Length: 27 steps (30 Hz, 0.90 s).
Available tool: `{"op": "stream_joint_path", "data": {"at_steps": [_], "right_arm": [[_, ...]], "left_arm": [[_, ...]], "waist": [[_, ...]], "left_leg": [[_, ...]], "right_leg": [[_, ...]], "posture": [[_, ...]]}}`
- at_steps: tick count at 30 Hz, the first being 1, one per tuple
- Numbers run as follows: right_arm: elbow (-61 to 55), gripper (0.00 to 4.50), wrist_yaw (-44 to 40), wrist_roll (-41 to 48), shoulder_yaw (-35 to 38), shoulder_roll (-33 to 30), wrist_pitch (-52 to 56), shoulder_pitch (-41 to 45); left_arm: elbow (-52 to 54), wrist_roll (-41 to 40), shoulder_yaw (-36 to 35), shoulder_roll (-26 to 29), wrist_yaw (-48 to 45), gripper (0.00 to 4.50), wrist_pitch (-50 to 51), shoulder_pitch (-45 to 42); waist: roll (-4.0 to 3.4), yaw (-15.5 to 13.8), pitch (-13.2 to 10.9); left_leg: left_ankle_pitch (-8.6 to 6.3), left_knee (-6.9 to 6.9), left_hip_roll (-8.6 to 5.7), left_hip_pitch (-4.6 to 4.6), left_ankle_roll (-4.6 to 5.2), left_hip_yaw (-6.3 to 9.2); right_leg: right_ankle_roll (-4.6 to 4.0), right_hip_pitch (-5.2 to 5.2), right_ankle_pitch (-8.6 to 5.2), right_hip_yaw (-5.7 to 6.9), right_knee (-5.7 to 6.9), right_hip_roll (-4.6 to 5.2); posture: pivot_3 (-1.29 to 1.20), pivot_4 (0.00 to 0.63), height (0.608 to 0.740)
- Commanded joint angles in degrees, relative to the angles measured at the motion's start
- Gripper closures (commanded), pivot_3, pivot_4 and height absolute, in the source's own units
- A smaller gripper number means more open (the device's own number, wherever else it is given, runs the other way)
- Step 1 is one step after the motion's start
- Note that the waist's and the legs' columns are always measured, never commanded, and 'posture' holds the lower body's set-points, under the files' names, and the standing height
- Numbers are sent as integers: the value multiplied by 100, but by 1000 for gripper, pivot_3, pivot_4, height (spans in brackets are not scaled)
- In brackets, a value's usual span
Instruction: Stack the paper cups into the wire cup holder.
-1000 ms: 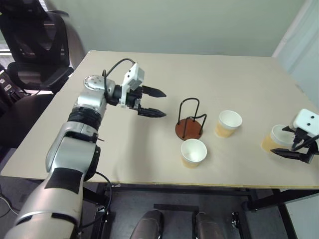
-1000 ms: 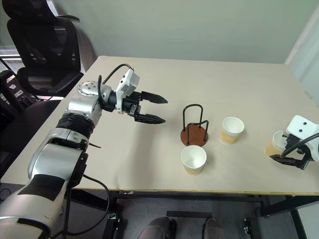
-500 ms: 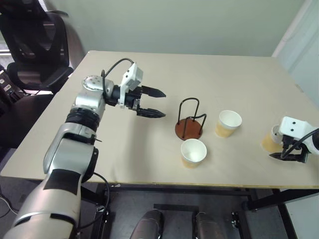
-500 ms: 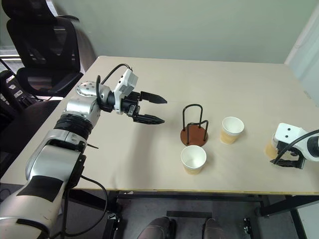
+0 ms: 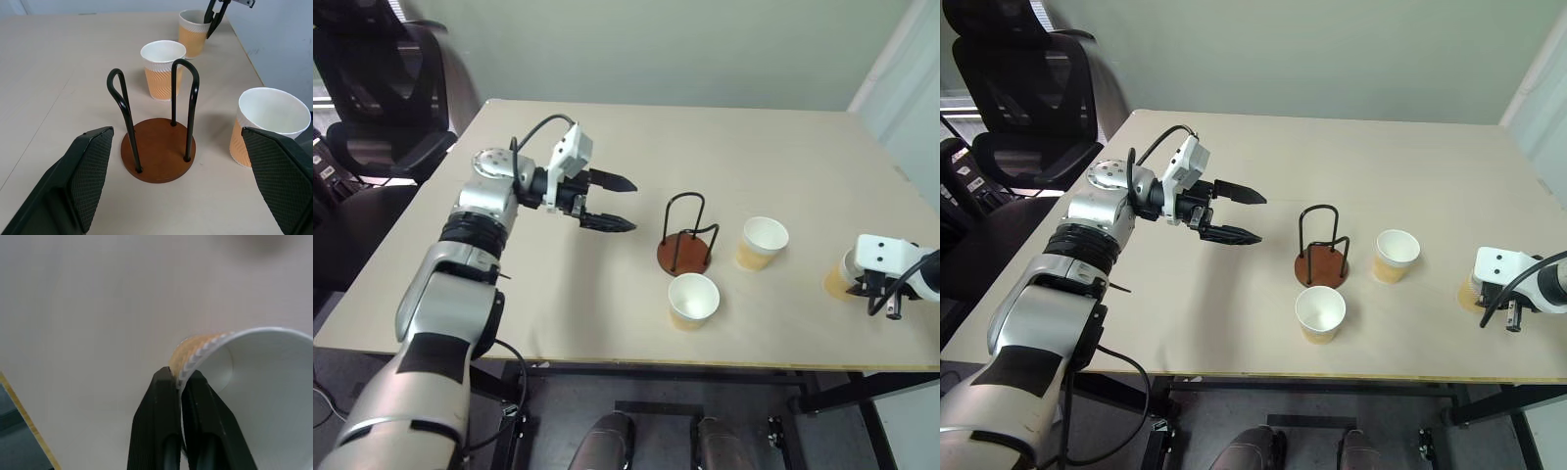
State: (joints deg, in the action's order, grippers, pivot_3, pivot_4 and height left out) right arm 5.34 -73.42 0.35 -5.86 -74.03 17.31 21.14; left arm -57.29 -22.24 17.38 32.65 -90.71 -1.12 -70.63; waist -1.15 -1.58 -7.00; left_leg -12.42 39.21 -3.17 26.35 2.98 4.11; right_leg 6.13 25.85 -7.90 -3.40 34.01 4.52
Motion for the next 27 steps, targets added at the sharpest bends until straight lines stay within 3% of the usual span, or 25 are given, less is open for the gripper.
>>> {"op": "stream_joint_path", "data": {"at_steps": [1,12,19,27], "right_arm": [[-100,4447,-110,7,179,-122,1,-15],[-289,4447,-286,259,627,-422,311,505],[-1130,4447,-333,713,762,-342,1110,1496],[-1978,4447,-269,1279,238,394,2359,3306]], "left_arm": [[30,20,-25,93,-179,0,-72,-84],[-155,133,-98,62,-179,0,-111,-122],[-318,217,-118,28,-179,0,-168,-174],[-622,396,-185,-92,-179,0,-288,-330]], "waist": [[0,0,0],[-3,8,-2],[-4,20,-2],[-7,36,-4]], "left_leg": [[0,0,0,0,0,0],[0,-2,0,1,-1,0],[1,-11,1,0,-2,3],[20,-12,1,8,-39,11]], "right_leg": [[0,0,0,0,0,0],[-18,2,-9,-1,0,0],[-38,5,-19,4,0,-2],[-48,12,-30,11,0,-6]], "posture": [[0,150,740],[0,150,740],[0,150,740],[0,150,740]]}}
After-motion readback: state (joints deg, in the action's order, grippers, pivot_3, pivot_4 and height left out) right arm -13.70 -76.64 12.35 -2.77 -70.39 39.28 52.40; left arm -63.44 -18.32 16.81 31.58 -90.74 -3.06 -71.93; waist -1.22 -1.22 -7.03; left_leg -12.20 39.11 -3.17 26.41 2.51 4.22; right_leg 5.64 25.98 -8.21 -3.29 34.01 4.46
